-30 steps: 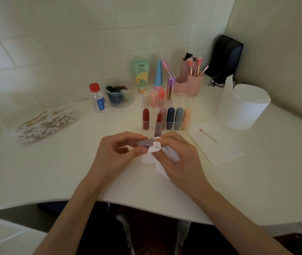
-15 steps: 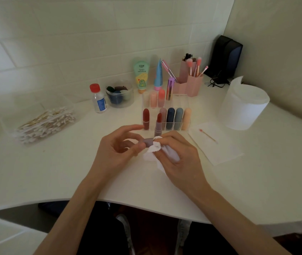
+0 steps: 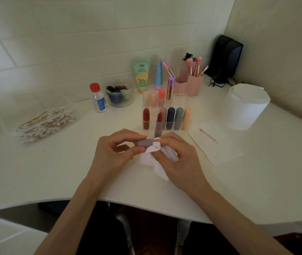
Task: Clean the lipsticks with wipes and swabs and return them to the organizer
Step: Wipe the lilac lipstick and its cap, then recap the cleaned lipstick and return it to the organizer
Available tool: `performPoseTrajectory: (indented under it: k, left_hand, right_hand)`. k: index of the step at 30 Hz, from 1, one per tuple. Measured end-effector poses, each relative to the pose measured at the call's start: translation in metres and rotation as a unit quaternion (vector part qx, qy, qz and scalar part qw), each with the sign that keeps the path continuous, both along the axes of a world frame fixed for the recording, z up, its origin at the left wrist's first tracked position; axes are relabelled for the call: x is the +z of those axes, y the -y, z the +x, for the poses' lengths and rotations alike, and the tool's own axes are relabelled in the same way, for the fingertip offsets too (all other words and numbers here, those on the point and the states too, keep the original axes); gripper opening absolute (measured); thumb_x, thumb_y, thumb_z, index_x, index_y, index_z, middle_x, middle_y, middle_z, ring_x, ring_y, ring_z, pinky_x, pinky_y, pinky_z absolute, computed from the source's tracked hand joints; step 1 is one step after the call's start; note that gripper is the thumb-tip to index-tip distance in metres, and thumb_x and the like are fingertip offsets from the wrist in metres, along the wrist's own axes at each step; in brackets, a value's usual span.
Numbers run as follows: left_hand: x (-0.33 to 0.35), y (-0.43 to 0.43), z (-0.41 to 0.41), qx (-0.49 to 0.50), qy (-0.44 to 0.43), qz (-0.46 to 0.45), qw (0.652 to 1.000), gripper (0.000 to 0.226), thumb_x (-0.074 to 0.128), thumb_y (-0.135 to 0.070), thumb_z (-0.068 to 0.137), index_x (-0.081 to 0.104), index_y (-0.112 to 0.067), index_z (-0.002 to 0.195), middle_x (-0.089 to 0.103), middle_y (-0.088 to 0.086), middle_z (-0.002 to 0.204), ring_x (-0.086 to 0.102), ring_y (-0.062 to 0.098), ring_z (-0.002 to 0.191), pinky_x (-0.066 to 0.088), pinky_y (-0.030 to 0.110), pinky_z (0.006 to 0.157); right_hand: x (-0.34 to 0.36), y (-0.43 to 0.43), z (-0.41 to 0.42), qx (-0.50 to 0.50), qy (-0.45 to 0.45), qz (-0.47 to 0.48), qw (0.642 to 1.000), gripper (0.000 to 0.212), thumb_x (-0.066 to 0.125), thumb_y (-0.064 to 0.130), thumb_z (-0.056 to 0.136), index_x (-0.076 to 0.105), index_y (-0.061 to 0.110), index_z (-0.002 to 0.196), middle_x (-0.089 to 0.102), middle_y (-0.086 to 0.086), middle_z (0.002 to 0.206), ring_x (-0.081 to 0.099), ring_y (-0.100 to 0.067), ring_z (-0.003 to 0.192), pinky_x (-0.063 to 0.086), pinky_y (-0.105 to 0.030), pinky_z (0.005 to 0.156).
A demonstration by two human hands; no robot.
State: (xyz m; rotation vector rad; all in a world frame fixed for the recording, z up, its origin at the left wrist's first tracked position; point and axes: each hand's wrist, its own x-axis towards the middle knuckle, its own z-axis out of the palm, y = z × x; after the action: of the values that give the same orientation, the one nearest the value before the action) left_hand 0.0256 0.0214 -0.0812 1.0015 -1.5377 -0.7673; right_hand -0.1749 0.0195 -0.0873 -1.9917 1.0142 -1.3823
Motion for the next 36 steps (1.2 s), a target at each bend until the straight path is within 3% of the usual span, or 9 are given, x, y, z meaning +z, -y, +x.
performPoseTrajectory:
  k: [5, 10, 14, 16, 21, 23, 27, 31, 36]
  left_hand:
    - [0.0, -0.001, 0.0, 0.02, 0.019, -0.03, 0.999, 0.029, 0.081, -0.004, 0.075, 0.078, -0.021, 0.098, 0.074, -0.005, 0.1, 0.071, 0.017, 0.094, 0.055, 0.021, 0.07]
    - [0.0, 0.0, 0.0, 0.039, -0.006, 0.004, 0.999, 0.032, 0.077, 0.006, 0.08, 0.076, -0.017, 0.102, 0.077, -0.004, 0.099, 0.074, 0.018, 0.09, 0.058, 0.029, 0.069]
    - [0.001, 0.0, -0.003, 0.044, -0.038, 0.038, 0.998, 0.026, 0.074, 0.002, 0.085, 0.076, -0.012, 0.106, 0.079, -0.002, 0.096, 0.076, 0.024, 0.077, 0.051, 0.029, 0.054]
    - [0.002, -0.001, -0.003, 0.049, -0.043, 0.036, 0.997, 0.024, 0.072, 0.0, 0.087, 0.074, -0.009, 0.11, 0.078, -0.001, 0.099, 0.076, 0.025, 0.073, 0.05, 0.029, 0.05]
    - [0.005, -0.001, -0.003, 0.066, -0.038, 0.042, 0.996, 0.024, 0.07, -0.013, 0.089, 0.072, -0.007, 0.113, 0.078, 0.002, 0.103, 0.076, 0.026, 0.075, 0.05, 0.035, 0.051]
    - [0.004, -0.001, -0.003, 0.079, -0.028, 0.044, 0.996, 0.024, 0.07, -0.017, 0.089, 0.072, -0.011, 0.112, 0.077, 0.001, 0.105, 0.075, 0.025, 0.077, 0.052, 0.034, 0.053]
    - [0.004, 0.001, -0.002, 0.104, -0.009, 0.043, 0.994, 0.023, 0.071, -0.019, 0.091, 0.07, -0.015, 0.114, 0.074, -0.001, 0.109, 0.074, 0.023, 0.079, 0.053, 0.026, 0.056]
    - [0.004, 0.001, -0.001, 0.131, -0.002, 0.05, 0.99, 0.022, 0.072, -0.017, 0.091, 0.069, -0.015, 0.113, 0.071, -0.009, 0.107, 0.071, 0.015, 0.077, 0.054, 0.022, 0.06]
    - [0.001, 0.002, -0.001, 0.147, 0.013, 0.043, 0.988, 0.017, 0.073, -0.014, 0.091, 0.071, -0.02, 0.107, 0.073, -0.001, 0.108, 0.071, 0.016, 0.085, 0.056, 0.027, 0.071]
  right_hand:
    - [0.002, 0.0, 0.0, 0.029, 0.056, 0.143, 0.988, 0.015, 0.075, 0.016, 0.092, 0.078, 0.013, 0.106, 0.075, 0.002, 0.095, 0.07, -0.014, 0.086, 0.054, -0.022, 0.073]
    - [0.01, -0.002, -0.004, 0.029, 0.13, 0.203, 0.97, 0.013, 0.074, 0.016, 0.092, 0.079, 0.018, 0.104, 0.077, 0.008, 0.093, 0.07, -0.007, 0.086, 0.054, -0.022, 0.073]
    - [0.007, 0.006, -0.012, -0.043, 0.034, 0.085, 0.995, 0.016, 0.07, 0.031, 0.087, 0.076, 0.022, 0.099, 0.072, 0.008, 0.102, 0.068, -0.012, 0.1, 0.054, -0.03, 0.09]
    - [0.003, 0.006, -0.012, -0.044, -0.013, 0.041, 0.998, 0.022, 0.063, 0.033, 0.085, 0.076, 0.017, 0.094, 0.066, 0.004, 0.103, 0.065, -0.012, 0.1, 0.051, -0.027, 0.094]
    - [-0.003, 0.001, -0.005, -0.025, -0.148, 0.075, 0.986, 0.037, 0.052, 0.048, 0.086, 0.076, 0.019, 0.087, 0.063, 0.015, 0.094, 0.059, -0.007, 0.094, 0.045, -0.025, 0.088]
    - [-0.006, 0.003, -0.005, -0.015, -0.141, 0.094, 0.985, 0.037, 0.05, 0.047, 0.091, 0.074, 0.019, 0.089, 0.063, 0.02, 0.092, 0.059, -0.004, 0.092, 0.045, -0.021, 0.085]
    - [-0.004, 0.002, -0.007, 0.005, -0.118, 0.094, 0.988, 0.01, 0.065, 0.021, 0.098, 0.073, 0.017, 0.1, 0.072, 0.009, 0.099, 0.063, -0.002, 0.092, 0.044, -0.02, 0.087]
    - [-0.003, 0.0, -0.006, -0.034, -0.152, 0.057, 0.986, 0.014, 0.067, 0.036, 0.092, 0.069, 0.03, 0.104, 0.065, 0.018, 0.108, 0.059, -0.004, 0.107, 0.04, -0.028, 0.101]
    - [-0.003, 0.006, -0.009, -0.106, -0.118, 0.035, 0.987, 0.024, 0.06, 0.04, 0.092, 0.072, 0.021, 0.1, 0.065, 0.012, 0.103, 0.061, -0.01, 0.1, 0.047, -0.032, 0.095]
